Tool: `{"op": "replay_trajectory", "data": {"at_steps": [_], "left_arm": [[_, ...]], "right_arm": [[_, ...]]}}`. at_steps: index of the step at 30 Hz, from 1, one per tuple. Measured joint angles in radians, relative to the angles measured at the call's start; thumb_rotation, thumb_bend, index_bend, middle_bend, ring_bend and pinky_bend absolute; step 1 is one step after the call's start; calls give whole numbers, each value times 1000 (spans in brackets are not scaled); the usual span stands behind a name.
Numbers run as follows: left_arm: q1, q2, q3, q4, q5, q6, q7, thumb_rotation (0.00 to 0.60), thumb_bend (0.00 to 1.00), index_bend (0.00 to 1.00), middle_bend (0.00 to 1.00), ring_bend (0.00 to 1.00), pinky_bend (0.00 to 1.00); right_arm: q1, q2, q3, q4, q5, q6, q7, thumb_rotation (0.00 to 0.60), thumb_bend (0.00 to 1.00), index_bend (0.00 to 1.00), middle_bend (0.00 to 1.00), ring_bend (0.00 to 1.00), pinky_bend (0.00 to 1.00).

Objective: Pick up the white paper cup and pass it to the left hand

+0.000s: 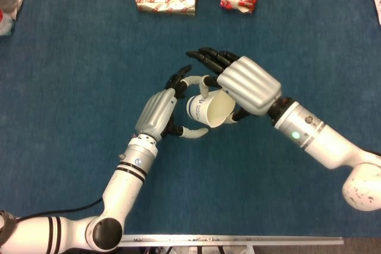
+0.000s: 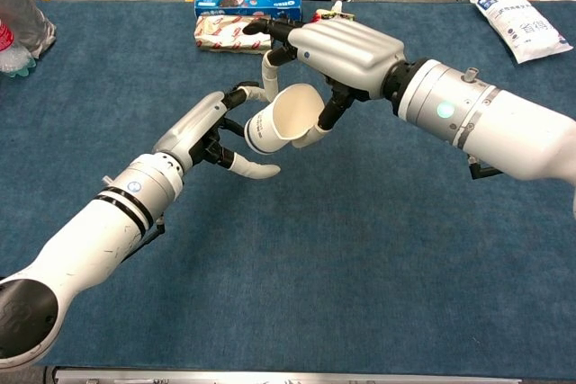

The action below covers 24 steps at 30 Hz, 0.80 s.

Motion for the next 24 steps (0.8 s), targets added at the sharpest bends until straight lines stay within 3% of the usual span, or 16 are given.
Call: {"op": "replay_trajectory", "data": {"at_steps": [14,24], "left_arm": [[5,-27,0,20,7,31,-5,600,99,370,6,74,310],[9,-22,2,17,14,24,-21,600,98,388,20,76,311]], "right_arm": [[-2,7,-3,-6,2,2,2,600,0,542,63,0,202],[0,2,-6,2,7,-2,1,600,0,542,63,0,202]]}}
